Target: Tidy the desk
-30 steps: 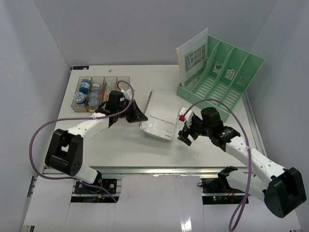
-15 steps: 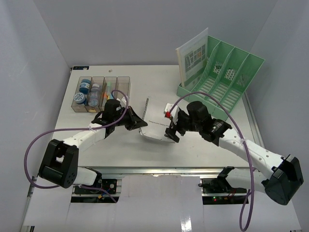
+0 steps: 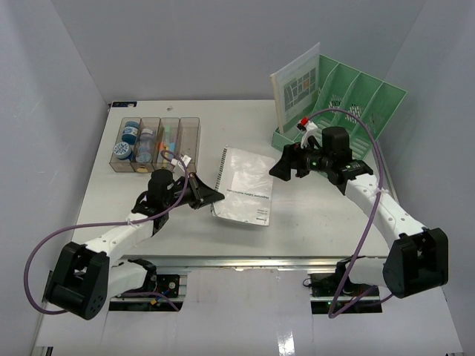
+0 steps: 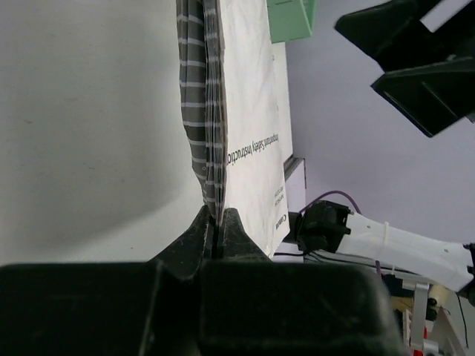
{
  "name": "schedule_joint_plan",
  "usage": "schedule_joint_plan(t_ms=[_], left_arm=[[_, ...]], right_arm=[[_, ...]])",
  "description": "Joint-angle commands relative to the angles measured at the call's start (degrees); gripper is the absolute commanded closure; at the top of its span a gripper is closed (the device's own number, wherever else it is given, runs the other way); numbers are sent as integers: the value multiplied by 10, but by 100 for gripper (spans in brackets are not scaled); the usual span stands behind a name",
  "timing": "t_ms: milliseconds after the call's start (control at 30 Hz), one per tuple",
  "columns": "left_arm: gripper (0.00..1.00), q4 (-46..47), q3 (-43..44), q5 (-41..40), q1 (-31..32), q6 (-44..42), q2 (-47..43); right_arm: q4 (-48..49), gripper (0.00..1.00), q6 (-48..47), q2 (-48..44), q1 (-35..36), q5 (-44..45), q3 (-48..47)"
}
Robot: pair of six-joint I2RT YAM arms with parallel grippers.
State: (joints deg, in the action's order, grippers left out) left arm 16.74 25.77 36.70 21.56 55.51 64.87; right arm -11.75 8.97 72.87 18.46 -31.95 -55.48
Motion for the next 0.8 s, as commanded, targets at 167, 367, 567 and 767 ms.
schedule_joint_plan(t_ms=[167, 367, 567, 767], left_arm=[[100, 129, -15, 52, 1, 29, -69], [100, 182, -18, 64, 3, 52, -60], [100, 228, -6, 87, 15, 56, -30], [69, 192, 20, 86, 17, 18, -15]], right_arm=[[51, 10, 87, 33, -5, -51, -1], [97, 5, 134, 26, -6, -99, 22], [246, 49, 228, 40, -10, -233, 48], [303, 92, 237, 5, -16, -266, 73]])
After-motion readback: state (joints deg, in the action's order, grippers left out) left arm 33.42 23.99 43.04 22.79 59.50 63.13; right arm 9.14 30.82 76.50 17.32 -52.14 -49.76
